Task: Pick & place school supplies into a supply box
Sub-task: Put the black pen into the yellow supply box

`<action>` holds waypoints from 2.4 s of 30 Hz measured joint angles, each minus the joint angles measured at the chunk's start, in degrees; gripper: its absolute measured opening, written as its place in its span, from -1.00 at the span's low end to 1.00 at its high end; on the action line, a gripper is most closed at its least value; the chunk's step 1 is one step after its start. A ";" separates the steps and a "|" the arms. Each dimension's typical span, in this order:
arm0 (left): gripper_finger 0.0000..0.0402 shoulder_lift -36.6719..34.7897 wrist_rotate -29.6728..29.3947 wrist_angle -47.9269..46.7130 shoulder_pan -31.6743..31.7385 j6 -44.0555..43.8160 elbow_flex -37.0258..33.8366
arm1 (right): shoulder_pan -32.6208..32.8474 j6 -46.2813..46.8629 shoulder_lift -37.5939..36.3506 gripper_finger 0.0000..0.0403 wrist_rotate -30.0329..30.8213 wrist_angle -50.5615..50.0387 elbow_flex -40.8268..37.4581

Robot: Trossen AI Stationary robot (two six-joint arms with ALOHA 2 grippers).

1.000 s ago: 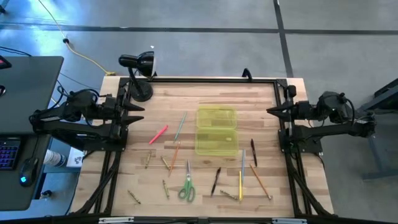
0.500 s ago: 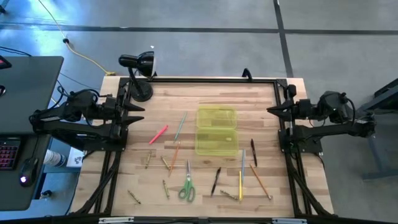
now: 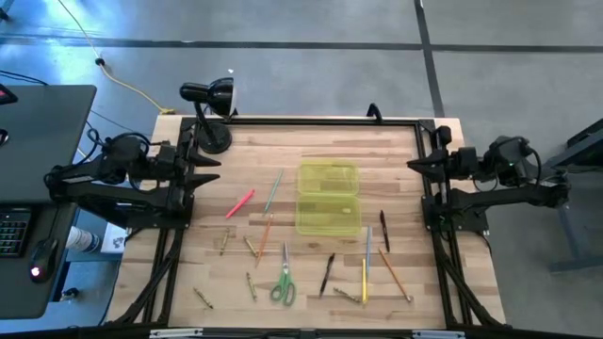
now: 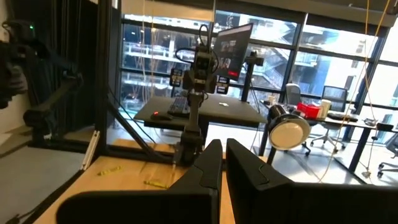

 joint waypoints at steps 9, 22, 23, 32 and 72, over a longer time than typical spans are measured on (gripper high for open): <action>-0.11 3.15 -1.13 0.04 -0.02 -0.14 0.00 | 0.00 -1.55 2.36 -1.00 -0.09 3.97 -0.03; -0.11 12.74 -13.29 9.66 0.00 -5.01 0.00 | -0.02 -3.17 10.67 -1.00 2.24 13.45 -0.08; -0.11 12.89 -14.12 9.55 0.00 -5.00 0.00 | -0.02 -2.70 11.37 -1.00 2.80 13.45 -0.08; -0.11 13.97 -17.77 -2.60 0.00 -10.19 0.00 | -0.02 -1.65 14.95 -0.96 8.71 10.64 -0.08; -0.11 24.39 -25.04 -11.35 0.02 -16.54 0.00 | 0.01 23.98 21.26 -0.38 18.56 -27.28 -0.05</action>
